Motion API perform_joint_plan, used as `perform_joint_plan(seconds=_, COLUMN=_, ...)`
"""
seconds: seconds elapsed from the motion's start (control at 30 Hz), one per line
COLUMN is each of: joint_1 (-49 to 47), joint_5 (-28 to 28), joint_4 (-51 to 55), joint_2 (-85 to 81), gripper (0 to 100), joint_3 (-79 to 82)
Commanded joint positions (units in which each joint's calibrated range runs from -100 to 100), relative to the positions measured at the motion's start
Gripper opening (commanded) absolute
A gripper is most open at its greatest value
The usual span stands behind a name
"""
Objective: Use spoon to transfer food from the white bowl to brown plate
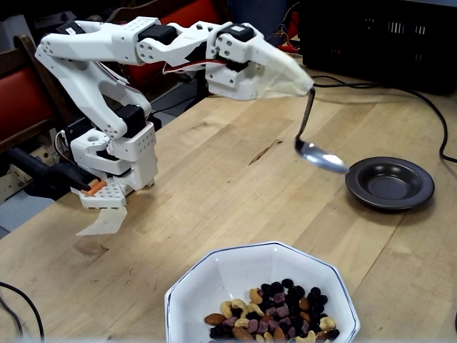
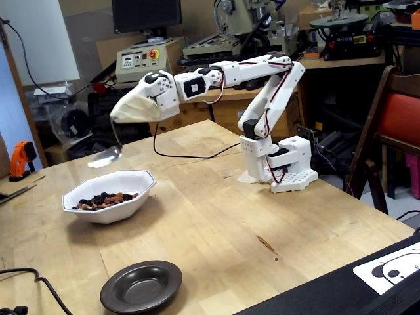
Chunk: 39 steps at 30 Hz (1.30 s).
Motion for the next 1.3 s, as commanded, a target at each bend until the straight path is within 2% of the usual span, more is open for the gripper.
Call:
perform_joint_plan(seconds=0.0, joint_1=0.6, joint_5=0.0, joint_4=-13.5, joint_2=2.6, gripper=2, joint_3=-1.5)
perform_joint_plan(seconds=0.27, joint_1=5.4, joint_5=0.2, joint_4=-26.1, joint_2=4.7, gripper=2, joint_3=8.4)
perform_joint_plan(seconds=0.63, joint_1=13.8, joint_5=0.4, joint_4=-35.1, joint_2=4.6, gripper=2, joint_3=20.4)
perform_joint_plan(seconds=1.27, joint_1=21.8, joint_5=0.5, joint_4=-38.2, joint_2=4.5, gripper=2, joint_3=30.1)
